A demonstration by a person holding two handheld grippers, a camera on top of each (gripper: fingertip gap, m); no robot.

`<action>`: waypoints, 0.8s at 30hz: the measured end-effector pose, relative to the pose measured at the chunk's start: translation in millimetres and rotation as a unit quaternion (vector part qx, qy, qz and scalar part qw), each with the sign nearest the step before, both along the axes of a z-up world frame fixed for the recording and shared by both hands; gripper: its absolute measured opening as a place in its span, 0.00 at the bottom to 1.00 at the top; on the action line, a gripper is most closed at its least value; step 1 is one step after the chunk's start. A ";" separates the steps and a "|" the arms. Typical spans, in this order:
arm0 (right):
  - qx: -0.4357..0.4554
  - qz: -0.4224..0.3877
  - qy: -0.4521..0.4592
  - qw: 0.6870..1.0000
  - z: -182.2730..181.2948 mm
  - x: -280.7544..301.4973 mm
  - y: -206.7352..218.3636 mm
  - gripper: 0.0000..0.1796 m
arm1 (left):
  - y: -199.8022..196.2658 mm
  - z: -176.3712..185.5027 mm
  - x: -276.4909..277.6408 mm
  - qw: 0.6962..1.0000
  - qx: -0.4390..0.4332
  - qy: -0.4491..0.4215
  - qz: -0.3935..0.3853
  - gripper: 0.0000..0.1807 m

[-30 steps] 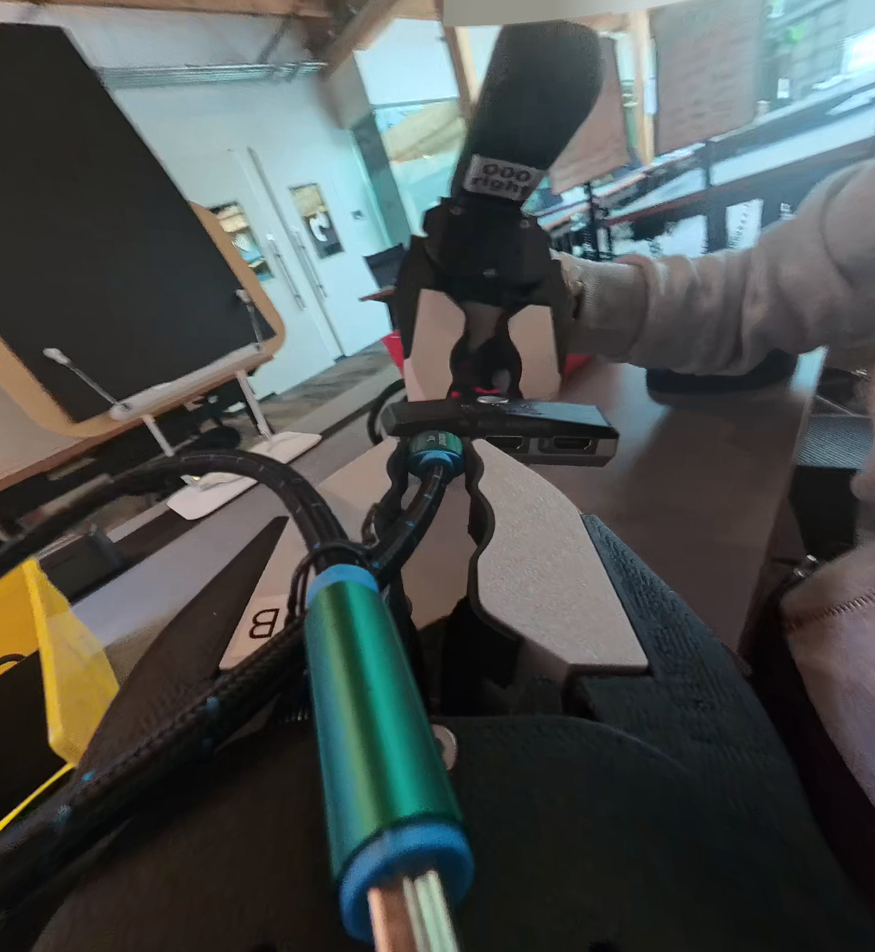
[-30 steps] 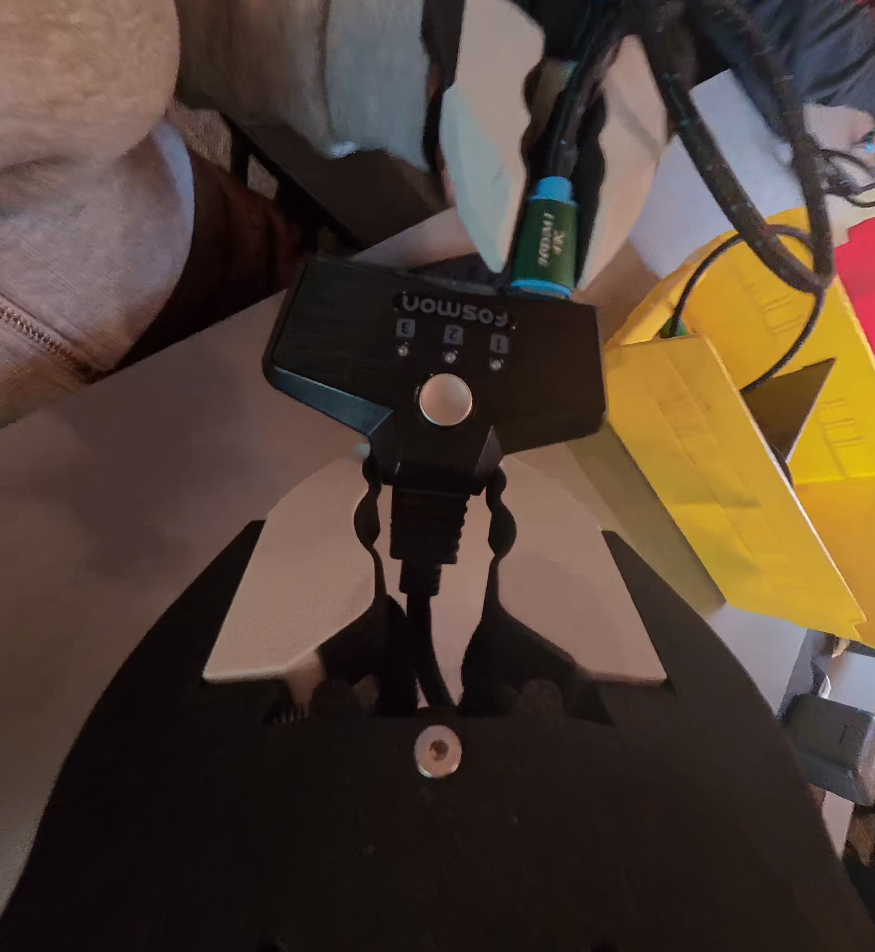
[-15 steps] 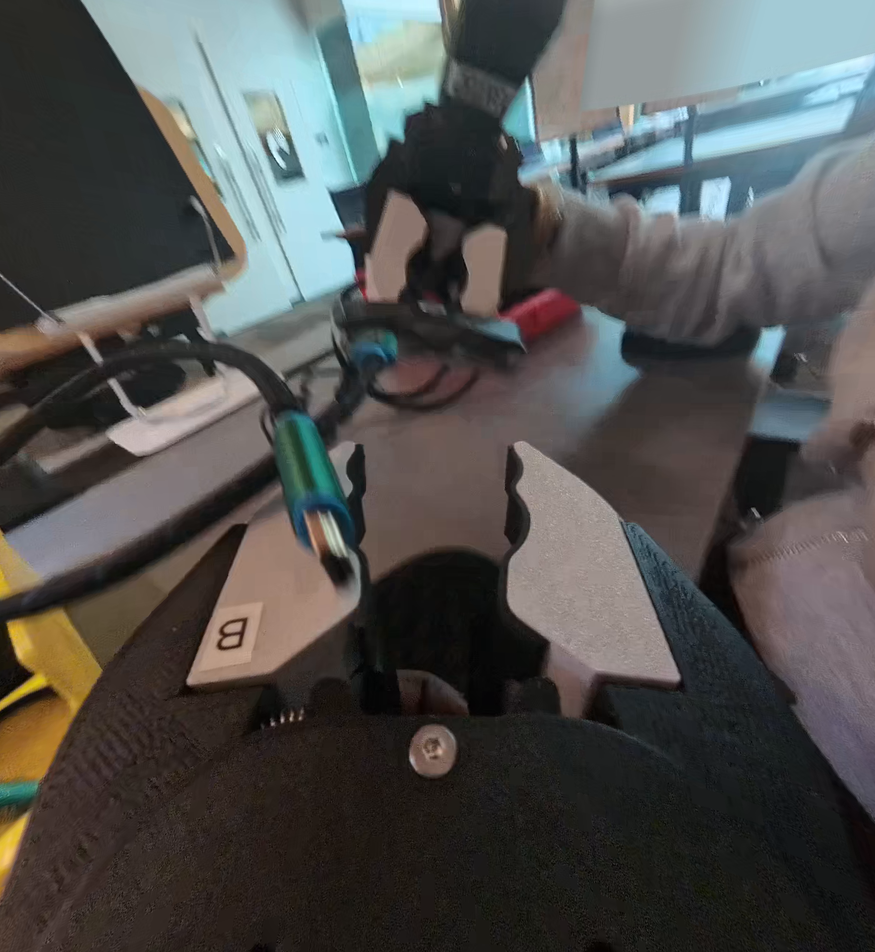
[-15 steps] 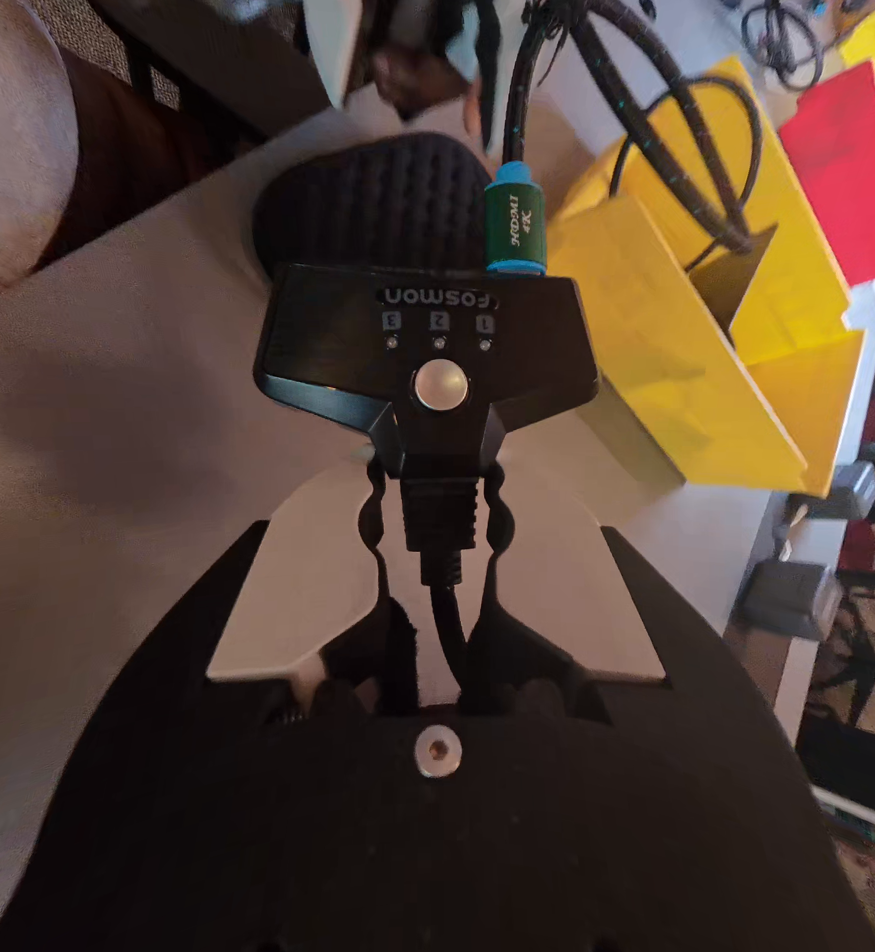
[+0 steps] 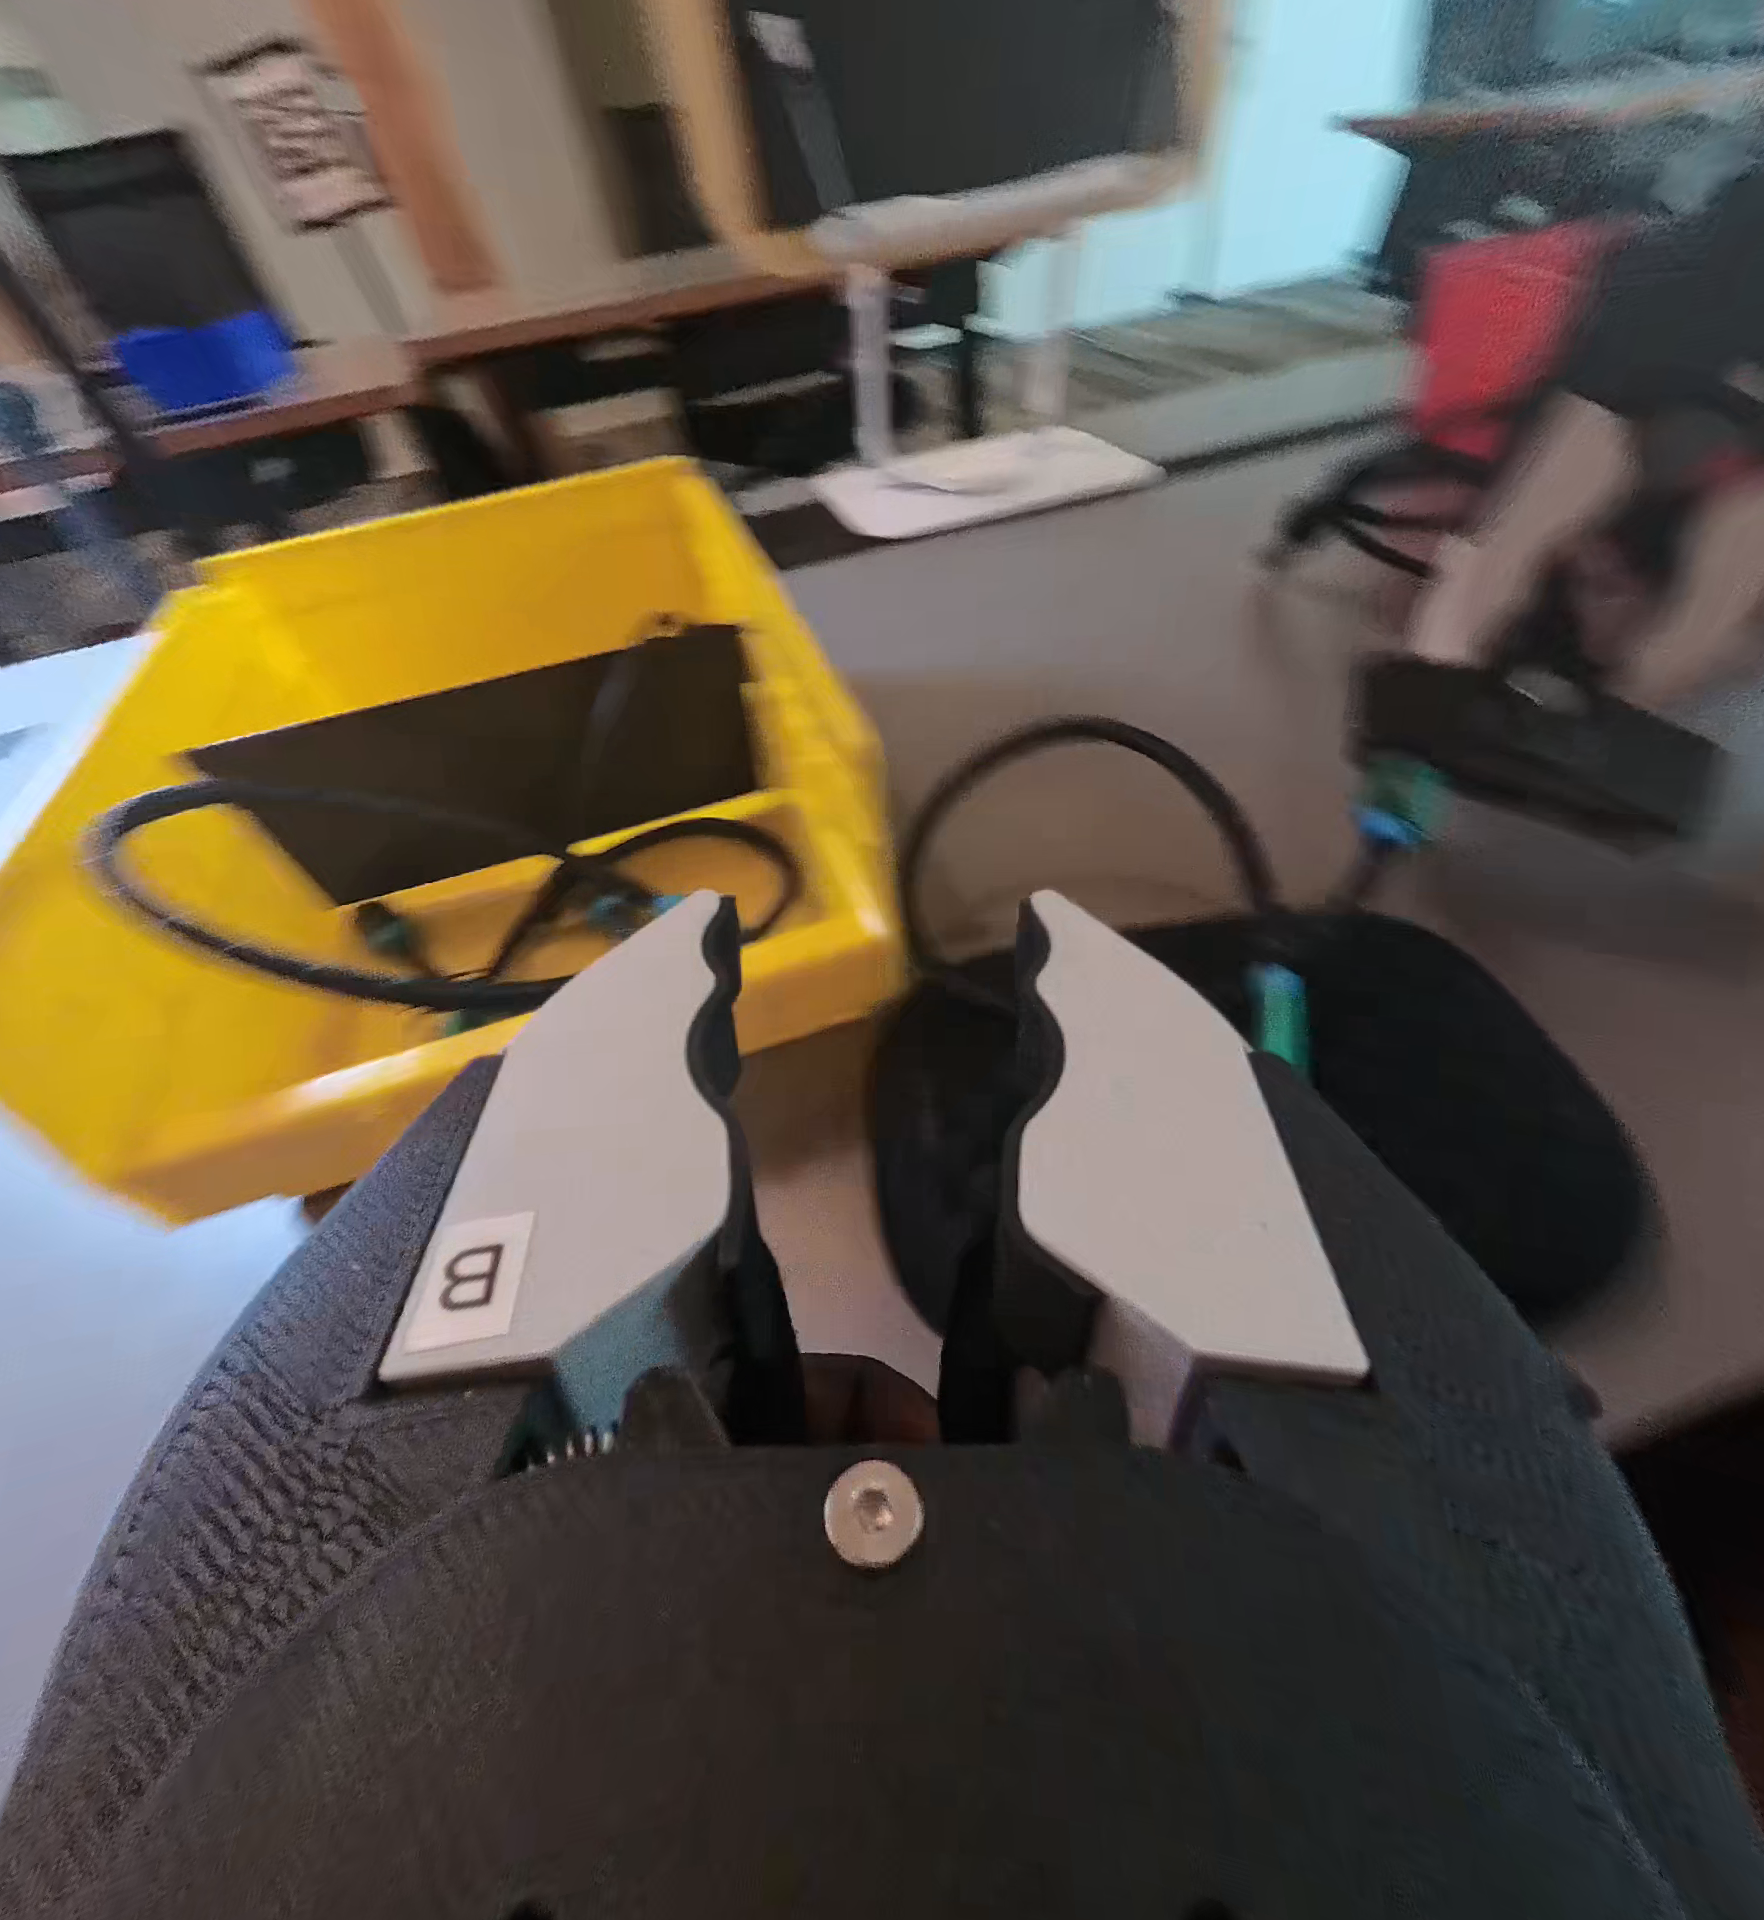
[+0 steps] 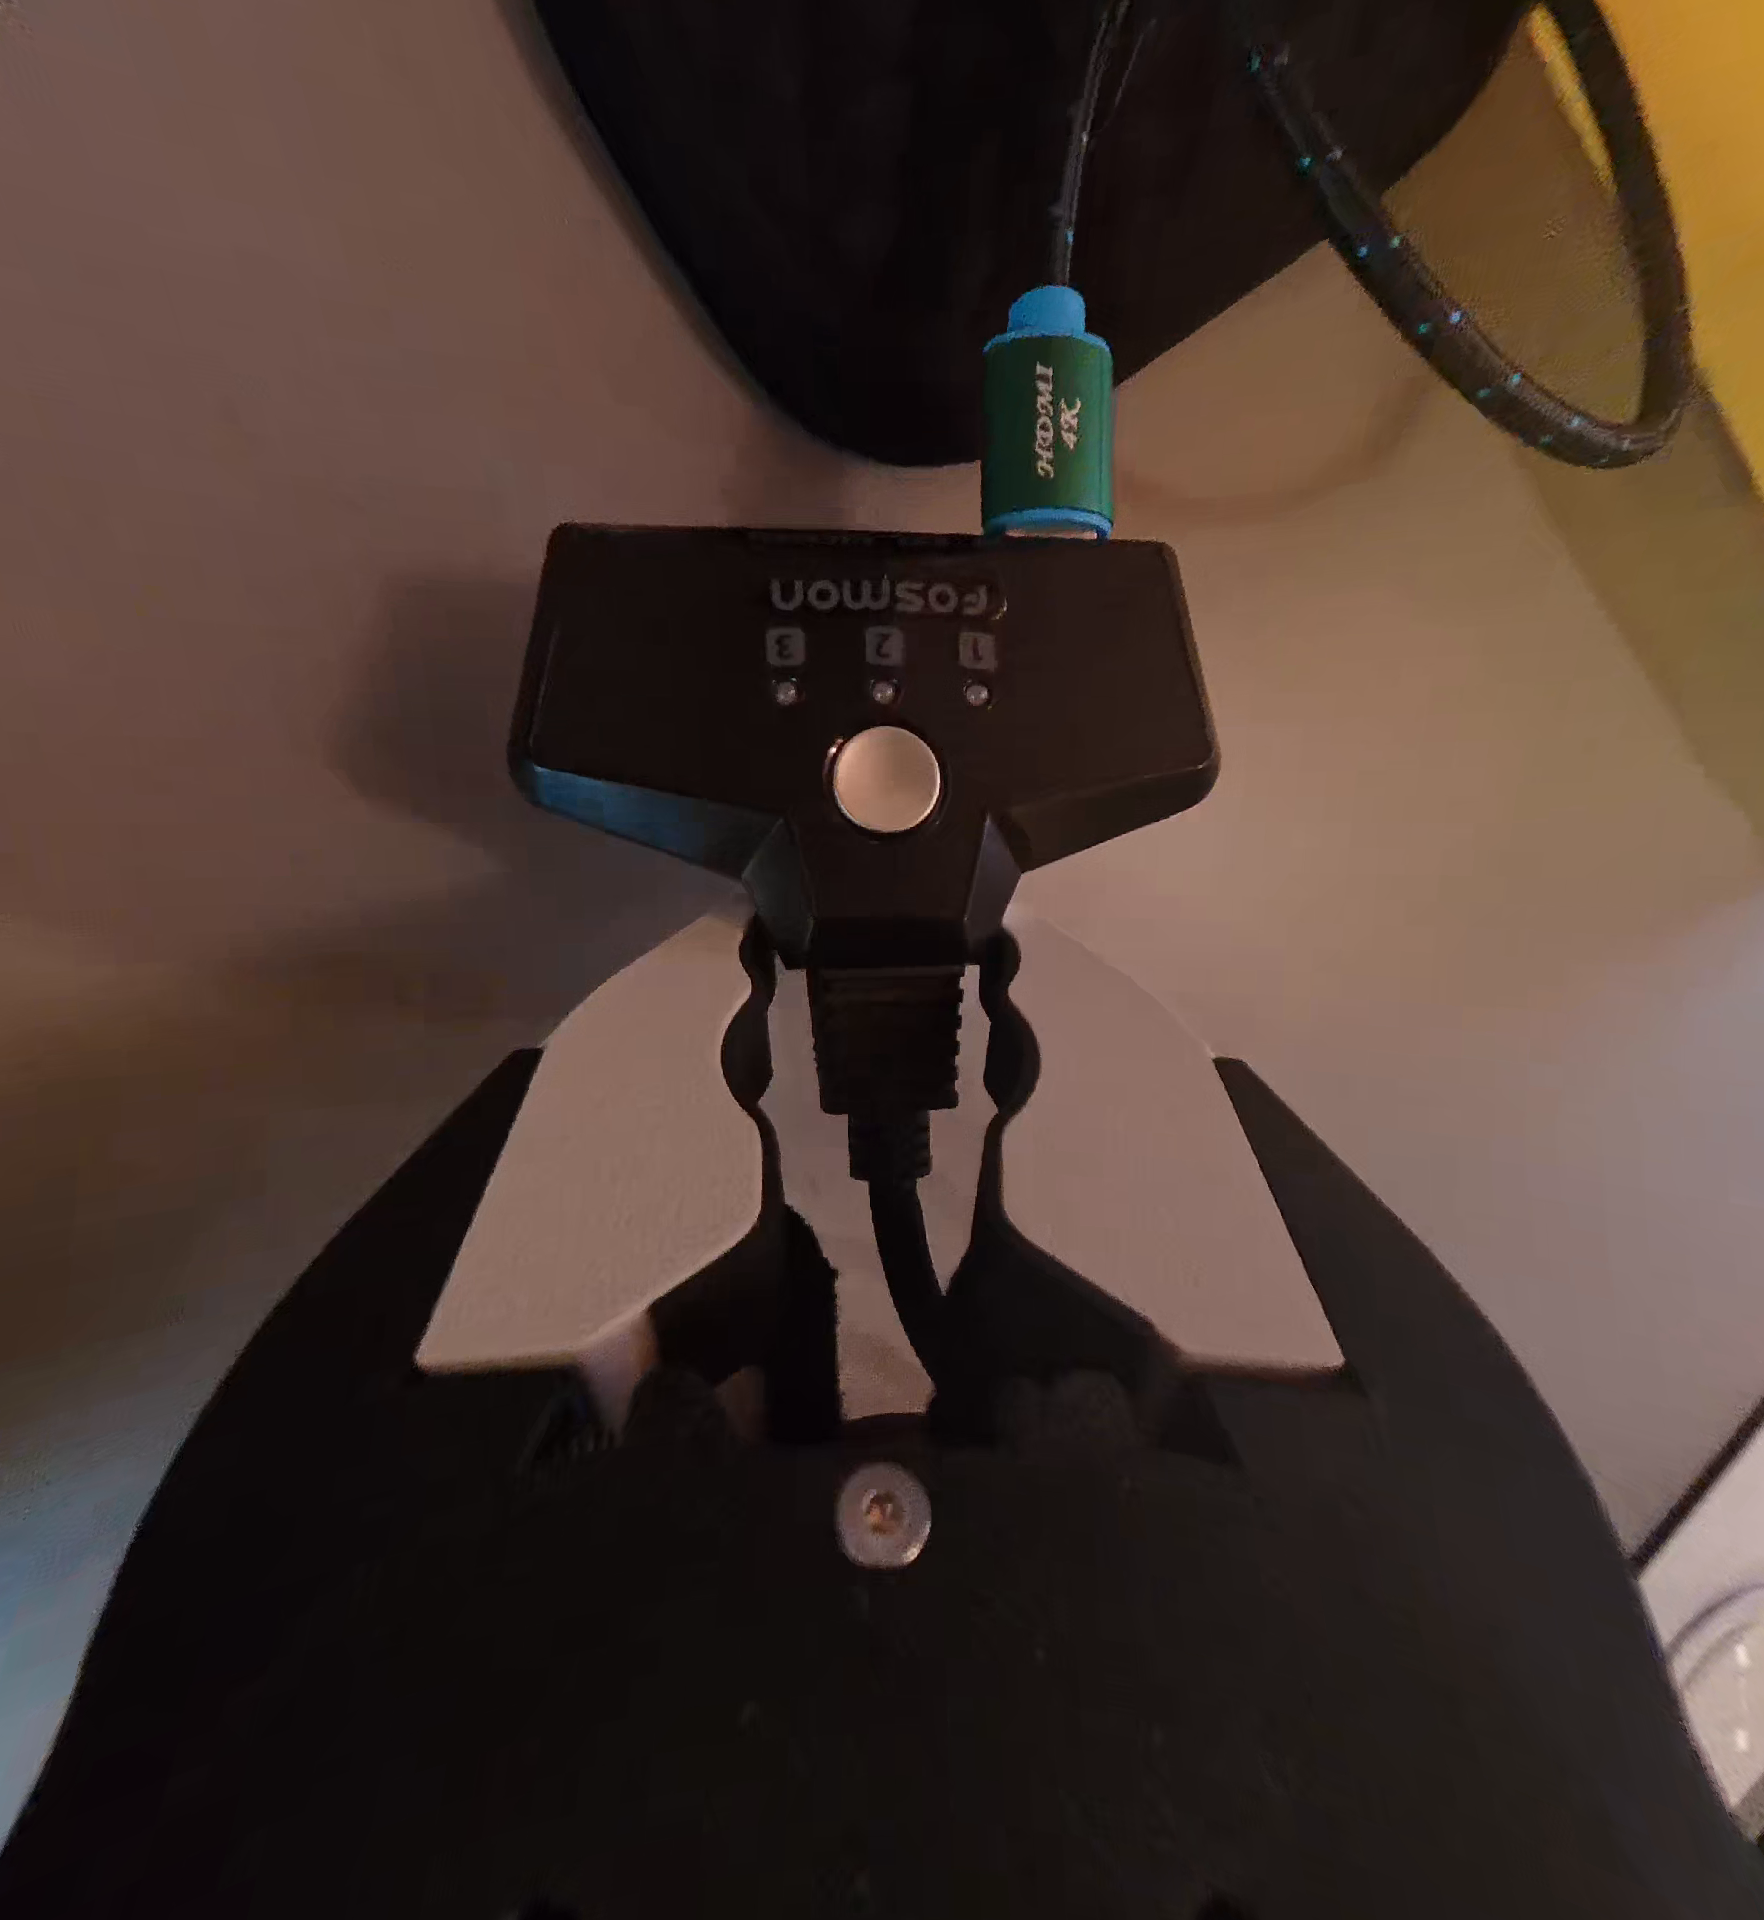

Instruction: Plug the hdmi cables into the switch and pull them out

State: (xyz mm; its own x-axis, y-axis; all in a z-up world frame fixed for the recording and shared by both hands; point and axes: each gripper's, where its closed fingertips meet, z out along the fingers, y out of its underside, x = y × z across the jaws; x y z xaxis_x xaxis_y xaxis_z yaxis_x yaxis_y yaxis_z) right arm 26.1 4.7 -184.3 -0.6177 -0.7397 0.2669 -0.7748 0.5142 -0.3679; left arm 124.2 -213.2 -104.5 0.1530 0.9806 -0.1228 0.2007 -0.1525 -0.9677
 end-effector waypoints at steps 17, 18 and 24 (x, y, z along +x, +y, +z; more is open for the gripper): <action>-0.118 -0.004 -0.069 0.991 58.8 7.0 -4.6 0.29 | -107.2 -0.2 -59.8 0.979 0.131 0.007 0.154 0.09; -0.128 -0.001 -0.060 0.990 63.4 7.4 -4.5 0.28 | -99.9 10.5 -63.3 0.982 0.138 0.029 0.130 0.07; -0.233 0.024 -0.016 0.972 108.0 17.8 -7.7 0.26 | -71.0 87.7 -70.7 0.979 0.074 0.178 0.073 0.03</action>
State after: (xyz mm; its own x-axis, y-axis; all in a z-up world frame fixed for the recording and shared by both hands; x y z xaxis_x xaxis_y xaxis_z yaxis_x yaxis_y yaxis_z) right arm 43.9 -3.0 -76.2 -0.5995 -0.5712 0.5607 -0.7777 0.2503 -0.5766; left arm 53.5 -284.3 -16.8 -0.0169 0.9999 0.0032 -0.1436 0.0007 -0.9896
